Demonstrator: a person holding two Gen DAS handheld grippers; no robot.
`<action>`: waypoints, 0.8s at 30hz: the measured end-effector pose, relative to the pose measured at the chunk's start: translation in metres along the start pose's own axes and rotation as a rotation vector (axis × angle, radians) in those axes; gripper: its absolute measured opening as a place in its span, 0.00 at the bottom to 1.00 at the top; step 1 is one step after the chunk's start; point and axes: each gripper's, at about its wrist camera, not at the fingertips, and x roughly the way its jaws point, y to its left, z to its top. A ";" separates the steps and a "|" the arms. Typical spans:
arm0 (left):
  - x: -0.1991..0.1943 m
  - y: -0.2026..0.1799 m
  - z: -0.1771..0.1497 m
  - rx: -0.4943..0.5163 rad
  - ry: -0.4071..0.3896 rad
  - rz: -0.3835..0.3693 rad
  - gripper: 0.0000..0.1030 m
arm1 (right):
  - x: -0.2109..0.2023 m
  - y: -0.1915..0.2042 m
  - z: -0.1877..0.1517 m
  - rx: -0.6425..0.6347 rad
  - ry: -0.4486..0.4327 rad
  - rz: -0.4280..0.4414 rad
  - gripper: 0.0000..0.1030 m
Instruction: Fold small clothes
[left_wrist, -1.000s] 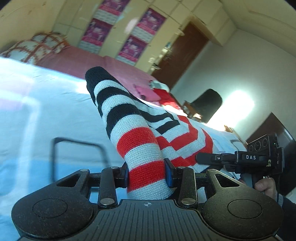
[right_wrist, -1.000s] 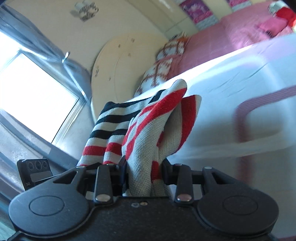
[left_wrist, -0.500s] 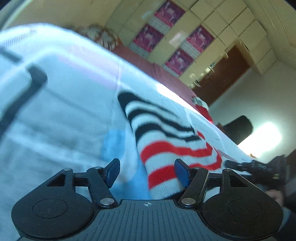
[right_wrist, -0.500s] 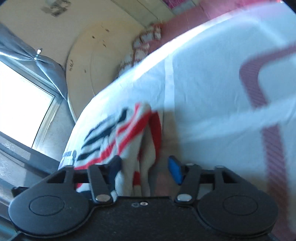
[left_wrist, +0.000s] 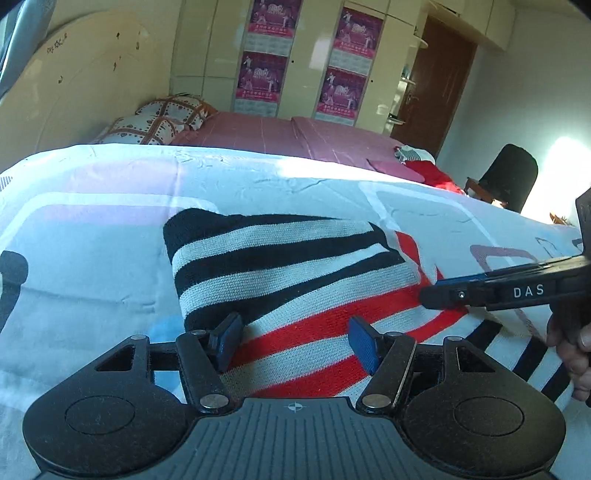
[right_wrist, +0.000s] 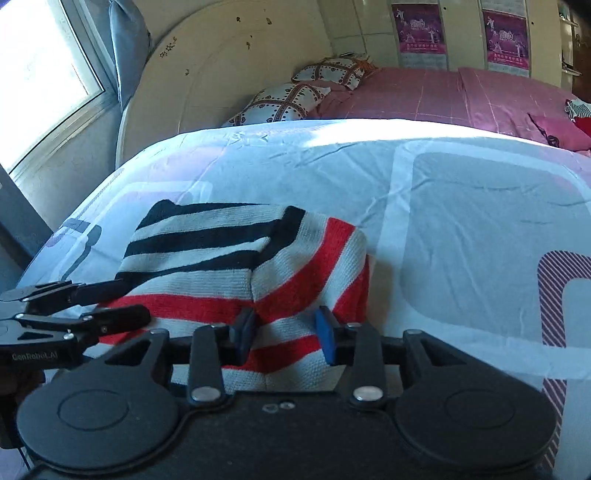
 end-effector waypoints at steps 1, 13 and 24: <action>-0.009 -0.001 0.001 -0.004 -0.016 0.001 0.62 | -0.006 0.004 0.003 -0.002 -0.009 -0.004 0.26; -0.084 -0.047 -0.039 0.040 -0.093 -0.037 0.62 | -0.057 0.043 -0.021 -0.135 -0.057 0.008 0.19; -0.090 -0.054 -0.069 0.073 -0.073 0.045 0.62 | -0.050 0.035 -0.048 -0.090 -0.029 -0.034 0.18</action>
